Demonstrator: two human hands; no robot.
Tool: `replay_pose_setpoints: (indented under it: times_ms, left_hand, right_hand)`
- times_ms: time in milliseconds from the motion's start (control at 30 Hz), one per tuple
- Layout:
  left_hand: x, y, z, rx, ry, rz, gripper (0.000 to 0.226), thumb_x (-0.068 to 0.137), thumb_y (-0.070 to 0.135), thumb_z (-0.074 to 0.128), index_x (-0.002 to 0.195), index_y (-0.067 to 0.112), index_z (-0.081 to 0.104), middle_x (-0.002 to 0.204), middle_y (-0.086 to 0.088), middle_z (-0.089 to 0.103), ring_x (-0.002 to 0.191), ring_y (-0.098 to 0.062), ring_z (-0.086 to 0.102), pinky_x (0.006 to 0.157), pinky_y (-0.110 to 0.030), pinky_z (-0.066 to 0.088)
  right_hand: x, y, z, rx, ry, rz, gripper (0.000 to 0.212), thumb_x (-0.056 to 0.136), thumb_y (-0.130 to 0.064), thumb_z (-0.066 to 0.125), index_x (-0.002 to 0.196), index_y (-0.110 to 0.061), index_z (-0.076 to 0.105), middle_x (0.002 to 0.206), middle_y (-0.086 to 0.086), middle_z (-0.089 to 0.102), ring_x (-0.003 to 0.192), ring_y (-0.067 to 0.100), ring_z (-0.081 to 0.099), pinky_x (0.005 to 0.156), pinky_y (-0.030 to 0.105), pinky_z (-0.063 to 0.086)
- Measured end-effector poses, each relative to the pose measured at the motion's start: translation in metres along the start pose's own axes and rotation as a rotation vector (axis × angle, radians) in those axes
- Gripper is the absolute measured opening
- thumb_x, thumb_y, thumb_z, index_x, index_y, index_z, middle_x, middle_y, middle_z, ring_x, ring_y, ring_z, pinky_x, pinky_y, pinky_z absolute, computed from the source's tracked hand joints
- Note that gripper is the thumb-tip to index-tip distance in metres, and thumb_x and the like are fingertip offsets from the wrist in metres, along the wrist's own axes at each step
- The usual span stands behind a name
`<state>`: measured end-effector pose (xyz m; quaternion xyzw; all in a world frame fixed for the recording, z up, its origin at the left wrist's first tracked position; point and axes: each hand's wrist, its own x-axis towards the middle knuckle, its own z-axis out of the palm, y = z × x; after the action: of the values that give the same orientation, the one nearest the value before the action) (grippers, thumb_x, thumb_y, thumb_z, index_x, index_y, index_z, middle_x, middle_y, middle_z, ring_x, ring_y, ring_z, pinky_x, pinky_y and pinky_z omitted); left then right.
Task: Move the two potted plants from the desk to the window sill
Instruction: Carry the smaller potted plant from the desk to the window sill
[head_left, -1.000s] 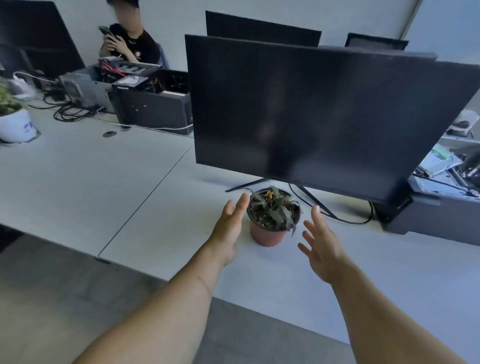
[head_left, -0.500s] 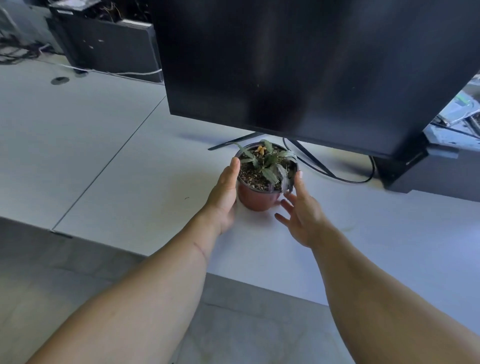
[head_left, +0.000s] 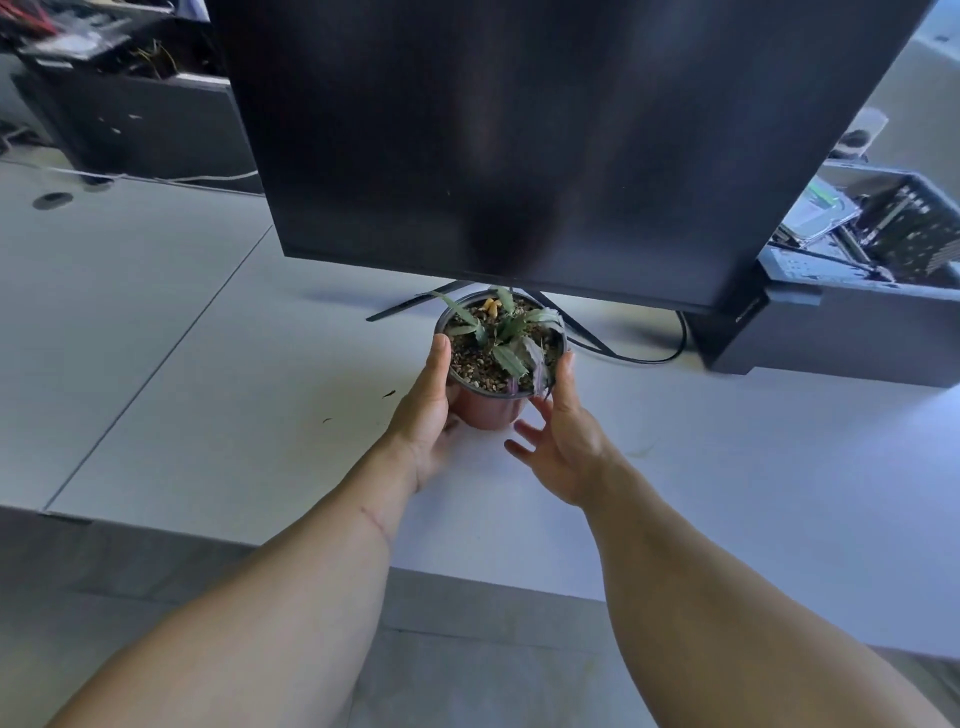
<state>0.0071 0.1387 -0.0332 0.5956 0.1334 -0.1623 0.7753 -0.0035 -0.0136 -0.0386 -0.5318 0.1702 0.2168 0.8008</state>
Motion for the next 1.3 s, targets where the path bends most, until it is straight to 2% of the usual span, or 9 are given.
replay_pose_setpoints:
  times_ms: [100, 233, 400, 533, 800, 1033, 1100, 1233, 1300]
  left_hand:
    - [-0.010, 0.002, 0.022, -0.005, -0.007, 0.012, 0.046, 0.090, 0.068, 0.036, 0.107, 0.035, 0.064, 0.096, 0.019, 0.077, 0.111, -0.007, 0.062, 0.088, -0.028, 0.048]
    - [-0.023, -0.005, 0.063, 0.002, -0.053, 0.017, 0.041, 0.092, 0.064, 0.038, 0.108, 0.035, 0.063, 0.083, 0.027, 0.076, 0.107, -0.007, 0.059, 0.094, -0.032, 0.046]
    - [-0.043, -0.017, 0.124, 0.010, -0.111, -0.011, 0.037, 0.093, 0.061, 0.041, 0.104, 0.032, 0.062, 0.073, 0.028, 0.075, 0.101, -0.008, 0.056, 0.100, -0.035, 0.041]
    - [-0.063, -0.030, 0.189, 0.049, -0.208, -0.027, 0.037, 0.092, 0.062, 0.039, 0.106, 0.036, 0.061, 0.077, 0.030, 0.075, 0.104, -0.010, 0.055, 0.099, -0.034, 0.040]
    - [-0.121, -0.065, 0.347, 0.074, -0.384, -0.066, 0.037, 0.094, 0.059, 0.041, 0.107, 0.032, 0.063, 0.077, 0.027, 0.076, 0.104, -0.010, 0.058, 0.102, -0.035, 0.040]
    - [-0.176, -0.105, 0.482, 0.085, -0.549, -0.097, 0.038, 0.093, 0.058, 0.042, 0.110, 0.031, 0.063, 0.082, 0.023, 0.078, 0.105, -0.010, 0.059, 0.106, -0.038, 0.041]
    - [-0.199, -0.118, 0.524, 0.095, -0.611, -0.104, 0.036, 0.095, 0.056, 0.041, 0.110, 0.031, 0.063, 0.083, 0.022, 0.078, 0.102, -0.008, 0.061, 0.101, -0.035, 0.044]
    - [-0.240, -0.144, 0.599, 0.101, -0.709, -0.124, 0.041, 0.096, 0.055, 0.040, 0.118, 0.027, 0.062, 0.086, 0.017, 0.079, 0.082, 0.000, 0.073, 0.079, -0.028, 0.050]
    - [-0.260, -0.157, 0.637, 0.101, -0.762, -0.148, 0.046, 0.093, 0.057, 0.042, 0.121, 0.026, 0.062, 0.094, 0.013, 0.080, 0.083, -0.002, 0.074, 0.078, -0.029, 0.052]
  right_hand:
    - [-0.019, -0.007, -0.014, 0.040, 0.031, -0.035, 0.074, 0.084, -0.081, 0.035, 0.139, -0.036, 0.055, 0.147, -0.011, 0.052, 0.133, 0.027, 0.048, 0.109, 0.045, 0.036]
    - [-0.052, -0.018, -0.046, 0.062, 0.082, -0.079, 0.071, 0.087, -0.078, 0.033, 0.140, -0.037, 0.056, 0.145, -0.009, 0.054, 0.131, 0.027, 0.050, 0.111, 0.041, 0.037]
    - [-0.105, -0.033, -0.090, 0.136, 0.177, -0.126, 0.048, 0.090, -0.073, 0.037, 0.108, -0.044, 0.070, 0.139, -0.006, 0.058, 0.127, 0.029, 0.055, 0.111, 0.039, 0.042]
    - [-0.157, -0.048, -0.137, 0.226, 0.271, -0.180, 0.044, 0.092, -0.069, 0.037, 0.095, -0.048, 0.075, 0.137, -0.007, 0.058, 0.125, 0.027, 0.058, 0.111, 0.039, 0.044]
    - [-0.269, -0.075, -0.265, 0.381, 0.483, -0.264, 0.036, 0.090, -0.066, 0.046, 0.105, -0.040, 0.067, 0.129, -0.004, 0.059, 0.124, 0.029, 0.059, 0.107, 0.037, 0.047]
    - [-0.370, -0.089, -0.376, 0.424, 0.594, -0.358, 0.045, 0.079, -0.067, 0.056, 0.110, -0.037, 0.066, 0.132, -0.002, 0.065, 0.114, 0.028, 0.067, 0.110, 0.040, 0.045]
    - [-0.404, -0.093, -0.411, 0.440, 0.626, -0.370, 0.053, 0.070, -0.067, 0.061, 0.111, -0.033, 0.065, 0.128, -0.002, 0.066, 0.110, 0.027, 0.069, 0.111, 0.042, 0.044]
    - [-0.464, -0.095, -0.474, 0.470, 0.712, -0.405, 0.055, 0.076, -0.066, 0.062, 0.113, -0.026, 0.067, 0.119, 0.004, 0.072, 0.109, 0.028, 0.071, 0.110, 0.045, 0.046]
    - [-0.495, -0.096, -0.505, 0.509, 0.755, -0.416, 0.071, 0.066, -0.069, 0.068, 0.122, -0.025, 0.066, 0.124, 0.006, 0.071, 0.111, 0.029, 0.071, 0.109, 0.046, 0.047]
